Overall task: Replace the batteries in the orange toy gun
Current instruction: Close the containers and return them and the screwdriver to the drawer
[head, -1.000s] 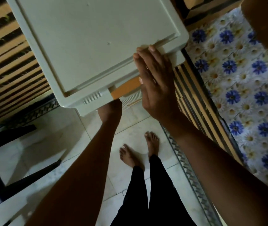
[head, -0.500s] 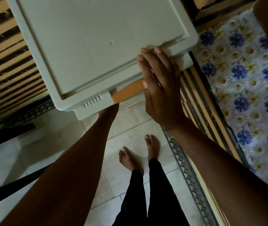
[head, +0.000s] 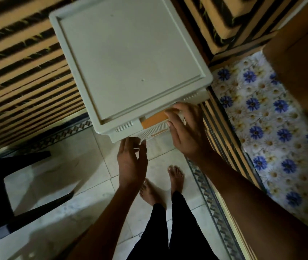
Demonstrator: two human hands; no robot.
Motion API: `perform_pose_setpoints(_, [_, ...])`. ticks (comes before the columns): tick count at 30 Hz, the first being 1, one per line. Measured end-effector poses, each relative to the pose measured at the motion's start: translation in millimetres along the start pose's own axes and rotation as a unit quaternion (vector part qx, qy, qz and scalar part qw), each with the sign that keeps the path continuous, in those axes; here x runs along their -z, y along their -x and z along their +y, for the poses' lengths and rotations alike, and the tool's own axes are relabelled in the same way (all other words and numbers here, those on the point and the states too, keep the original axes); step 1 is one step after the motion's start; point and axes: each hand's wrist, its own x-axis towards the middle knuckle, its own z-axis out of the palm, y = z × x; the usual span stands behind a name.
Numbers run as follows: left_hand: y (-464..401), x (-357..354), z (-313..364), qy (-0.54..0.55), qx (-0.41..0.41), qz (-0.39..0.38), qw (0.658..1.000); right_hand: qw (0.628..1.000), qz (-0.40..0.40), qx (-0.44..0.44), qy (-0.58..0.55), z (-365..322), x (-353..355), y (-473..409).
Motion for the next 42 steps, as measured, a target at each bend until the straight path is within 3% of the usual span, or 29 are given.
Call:
perform_pose_setpoints(3, [13,33,58,-0.005,-0.097,0.028,0.995,0.997,-0.063,0.022,0.026,-2,2,-1])
perform_pose_setpoints(8, [-14,54,79,-0.111,-0.187,0.056,0.974,0.991,-0.111,-0.001,0.075,-15,8,-7])
perform_pose_setpoints(11, [-43,56,73,-0.208,-0.168,0.011,0.964,0.987,-0.133,-0.022,0.088,-22,12,-16])
perform_pose_setpoints(14, [-57,63,63,-0.237,-0.191,-0.023,0.952,0.979,-0.178,-0.038,0.089,-25,19,-24])
perform_pose_setpoints(21, [-62,75,63,-0.203,-0.168,-0.060,0.963,0.960,-0.269,-0.030,0.073,-28,53,-11])
perform_pose_setpoints(26, [-60,80,65,-0.183,-0.165,-0.069,0.967,0.912,-0.403,-0.035,0.074,-39,84,13])
perform_pose_setpoints(28, [-60,81,64,-0.181,-0.170,-0.066,0.966,0.871,-0.476,-0.044,0.114,-45,90,25])
perform_pose_setpoints(35, [-61,79,55,-0.173,-0.217,-0.043,0.960,0.861,-0.480,-0.091,0.144,-44,70,69])
perform_pose_setpoints(42, [-62,75,40,-0.215,-0.279,-0.016,0.936,0.847,-0.489,-0.086,0.187,-5,-17,77])
